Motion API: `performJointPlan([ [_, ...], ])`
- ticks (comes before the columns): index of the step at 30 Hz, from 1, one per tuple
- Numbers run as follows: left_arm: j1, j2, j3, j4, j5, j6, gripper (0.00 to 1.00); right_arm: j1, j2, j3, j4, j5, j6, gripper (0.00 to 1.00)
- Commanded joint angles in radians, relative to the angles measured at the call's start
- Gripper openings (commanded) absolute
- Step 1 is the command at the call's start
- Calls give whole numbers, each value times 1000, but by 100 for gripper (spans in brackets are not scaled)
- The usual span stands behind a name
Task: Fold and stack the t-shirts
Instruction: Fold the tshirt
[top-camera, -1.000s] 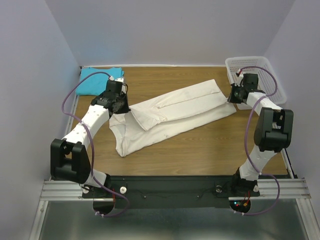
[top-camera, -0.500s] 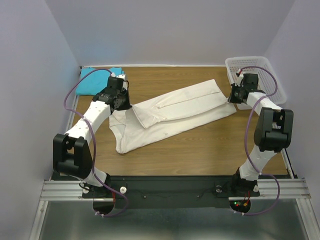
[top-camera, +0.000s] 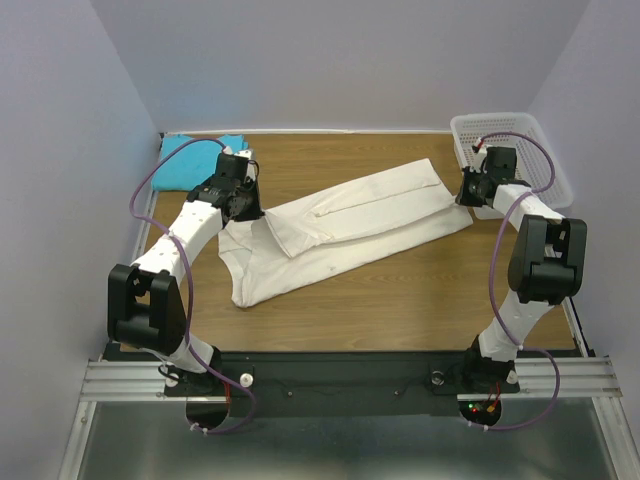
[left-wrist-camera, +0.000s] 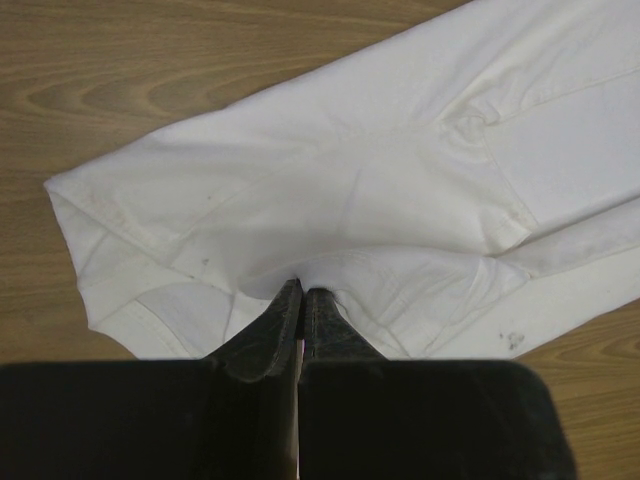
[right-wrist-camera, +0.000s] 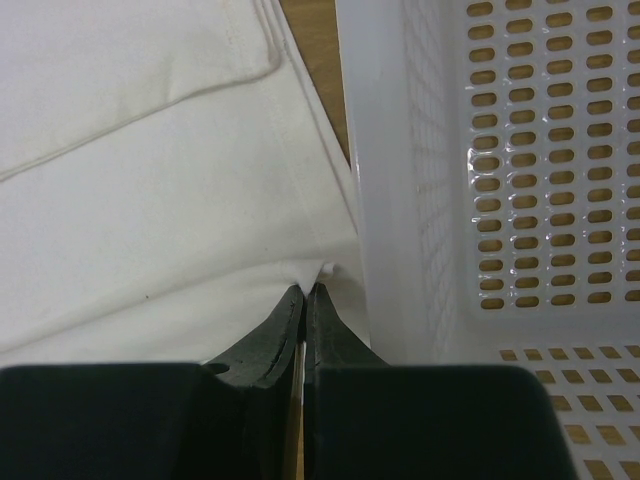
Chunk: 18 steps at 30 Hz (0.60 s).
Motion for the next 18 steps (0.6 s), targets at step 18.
performJointPlan([
  [18,6,4,44,26,6,15,0,3,-12,33,82,21,-16,5],
])
